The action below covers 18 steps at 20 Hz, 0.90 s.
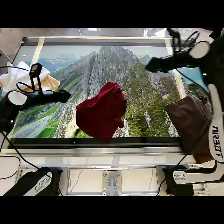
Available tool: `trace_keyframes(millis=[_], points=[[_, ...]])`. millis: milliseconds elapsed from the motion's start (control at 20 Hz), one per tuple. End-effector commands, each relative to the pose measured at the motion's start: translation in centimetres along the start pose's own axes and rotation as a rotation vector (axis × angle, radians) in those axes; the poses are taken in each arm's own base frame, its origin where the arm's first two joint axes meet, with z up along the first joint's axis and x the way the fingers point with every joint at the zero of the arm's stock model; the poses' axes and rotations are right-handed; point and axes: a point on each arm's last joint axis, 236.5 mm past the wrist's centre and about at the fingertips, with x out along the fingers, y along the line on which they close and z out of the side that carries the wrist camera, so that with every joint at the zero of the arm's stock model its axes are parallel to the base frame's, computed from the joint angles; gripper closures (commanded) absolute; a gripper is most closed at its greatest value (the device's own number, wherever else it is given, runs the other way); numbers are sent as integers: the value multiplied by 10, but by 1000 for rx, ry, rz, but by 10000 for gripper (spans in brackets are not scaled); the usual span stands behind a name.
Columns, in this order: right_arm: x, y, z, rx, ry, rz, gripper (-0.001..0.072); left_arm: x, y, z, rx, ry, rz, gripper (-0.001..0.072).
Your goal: Fold the shirts.
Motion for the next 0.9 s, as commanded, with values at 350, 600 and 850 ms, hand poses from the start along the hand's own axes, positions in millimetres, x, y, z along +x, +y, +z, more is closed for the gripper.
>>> trace_keyframes(millis=[350, 600, 850], points=[[-68, -12, -53, 65, 107, -25, 261, 57, -31, -115, -354, 390, -76, 226], [-64, -2, -42, 36, 69, -3, 261, 86, -60, -112, -332, 367, -199, 226], [-64, -1, -43, 31, 71, 0, 261, 105, -62, -121, -344, 378, -187, 226]])
